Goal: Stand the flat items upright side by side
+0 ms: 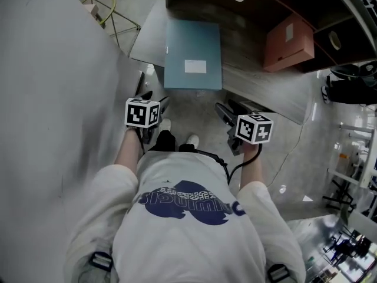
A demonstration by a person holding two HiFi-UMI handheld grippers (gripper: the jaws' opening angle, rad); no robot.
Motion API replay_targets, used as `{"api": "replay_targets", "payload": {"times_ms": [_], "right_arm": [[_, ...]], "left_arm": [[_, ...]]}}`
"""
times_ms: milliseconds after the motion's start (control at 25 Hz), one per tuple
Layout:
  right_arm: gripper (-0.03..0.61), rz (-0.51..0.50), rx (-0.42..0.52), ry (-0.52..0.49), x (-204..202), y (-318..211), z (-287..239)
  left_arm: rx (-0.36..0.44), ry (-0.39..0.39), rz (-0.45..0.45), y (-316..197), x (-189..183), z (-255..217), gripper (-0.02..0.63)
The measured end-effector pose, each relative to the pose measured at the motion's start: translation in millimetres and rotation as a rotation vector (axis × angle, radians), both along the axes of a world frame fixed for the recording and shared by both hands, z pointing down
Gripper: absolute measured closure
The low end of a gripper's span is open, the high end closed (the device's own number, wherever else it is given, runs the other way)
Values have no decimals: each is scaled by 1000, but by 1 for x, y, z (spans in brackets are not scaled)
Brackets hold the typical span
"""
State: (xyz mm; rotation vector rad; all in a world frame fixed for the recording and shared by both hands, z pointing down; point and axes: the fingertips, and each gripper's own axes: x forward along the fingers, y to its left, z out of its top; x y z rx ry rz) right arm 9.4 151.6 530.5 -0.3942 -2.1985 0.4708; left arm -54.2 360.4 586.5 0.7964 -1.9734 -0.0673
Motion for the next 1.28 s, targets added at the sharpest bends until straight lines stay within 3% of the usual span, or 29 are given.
{"api": "replay_targets", "payload": {"times_ms": [200, 440, 680, 840, 1280], "right_arm": [[321, 44, 1, 37, -13, 6, 10], [308, 17, 71, 86, -17, 4, 22], [305, -5, 83, 105, -31, -3, 29], [304, -51, 90, 119, -37, -11, 31], [302, -161, 71, 161, -54, -44, 41]], "left_arm": [[117, 103, 85, -19, -22, 19, 313], [107, 188, 192, -22, -32, 50, 249], [255, 292, 147, -39, -50, 57, 224], [251, 313, 185, -49, -59, 66, 219], [280, 405, 102, -65, -72, 89, 212]]}}
